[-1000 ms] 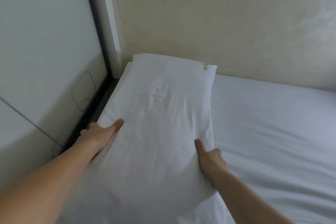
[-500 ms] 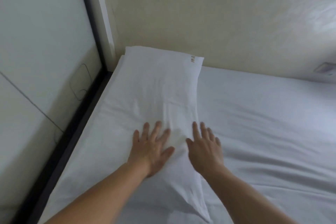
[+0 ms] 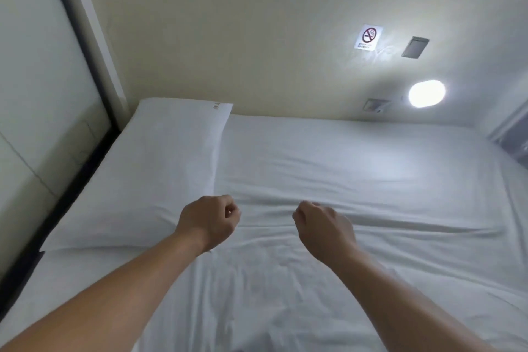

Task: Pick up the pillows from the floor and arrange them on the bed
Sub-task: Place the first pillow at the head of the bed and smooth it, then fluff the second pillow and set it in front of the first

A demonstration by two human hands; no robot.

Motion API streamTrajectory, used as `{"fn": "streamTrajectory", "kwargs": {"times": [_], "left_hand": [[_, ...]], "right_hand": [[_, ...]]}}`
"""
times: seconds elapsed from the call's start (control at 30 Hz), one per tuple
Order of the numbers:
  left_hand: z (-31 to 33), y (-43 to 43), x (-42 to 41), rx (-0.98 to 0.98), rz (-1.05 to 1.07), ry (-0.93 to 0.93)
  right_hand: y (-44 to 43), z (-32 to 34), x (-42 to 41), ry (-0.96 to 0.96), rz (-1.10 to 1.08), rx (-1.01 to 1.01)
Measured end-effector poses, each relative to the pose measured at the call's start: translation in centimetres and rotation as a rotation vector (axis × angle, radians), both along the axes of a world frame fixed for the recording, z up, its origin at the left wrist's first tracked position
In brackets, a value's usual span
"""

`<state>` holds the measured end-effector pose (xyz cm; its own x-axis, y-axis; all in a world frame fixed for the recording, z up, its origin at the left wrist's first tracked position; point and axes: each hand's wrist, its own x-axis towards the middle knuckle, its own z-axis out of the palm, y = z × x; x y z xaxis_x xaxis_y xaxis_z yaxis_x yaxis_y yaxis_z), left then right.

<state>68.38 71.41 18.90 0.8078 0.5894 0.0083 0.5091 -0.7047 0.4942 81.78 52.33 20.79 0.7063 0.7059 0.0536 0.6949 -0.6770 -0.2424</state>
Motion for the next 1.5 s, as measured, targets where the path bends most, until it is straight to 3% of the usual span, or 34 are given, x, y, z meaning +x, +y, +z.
{"fn": "streamTrajectory", "kwargs": {"times": [0.23,0.47,0.67,0.83,0.97,1.1,1.27,1.4,1.5], "left_hand": [[-5.1,-17.7,-0.4,-0.128,-0.271,0.070],[-9.1,-38.1,1.0,-0.113,-0.628,0.185],[-13.1,-53.9,0.9,-0.208,-0.784,0.310],[-19.0,-57.3,1.4,-0.119,-0.803,0.537],[-21.3,-56.9,2.8,-0.167,-0.808,0.584],[-21.6,-56.5,3.4,-0.200,-0.813,0.592],[-19.0,-53.8,2.5,-0.321,-0.787,0.570],[-15.4,-48.7,1.4,-0.776,-0.528,0.362],[-12.1,-43.8,-0.1,-0.858,-0.368,0.238]], "right_hand": [[-22.7,-5.1,-2.8,0.026,-0.327,-0.158],[-44.6,-10.8,-8.7,0.130,-0.785,-0.242],[-55.9,-13.7,-10.3,0.355,-1.037,-0.124],[-58.4,-18.1,-7.7,0.524,-1.070,-0.181],[-59.5,-19.2,-2.5,0.581,-1.071,-0.035],[-59.0,-20.1,-1.4,0.608,-1.058,-0.038],[-56.1,-17.4,-2.7,0.459,-1.024,-0.102],[-50.6,-14.0,-5.2,0.266,-0.942,-0.154],[-44.8,-11.3,-7.9,0.153,-0.860,-0.152]]}}
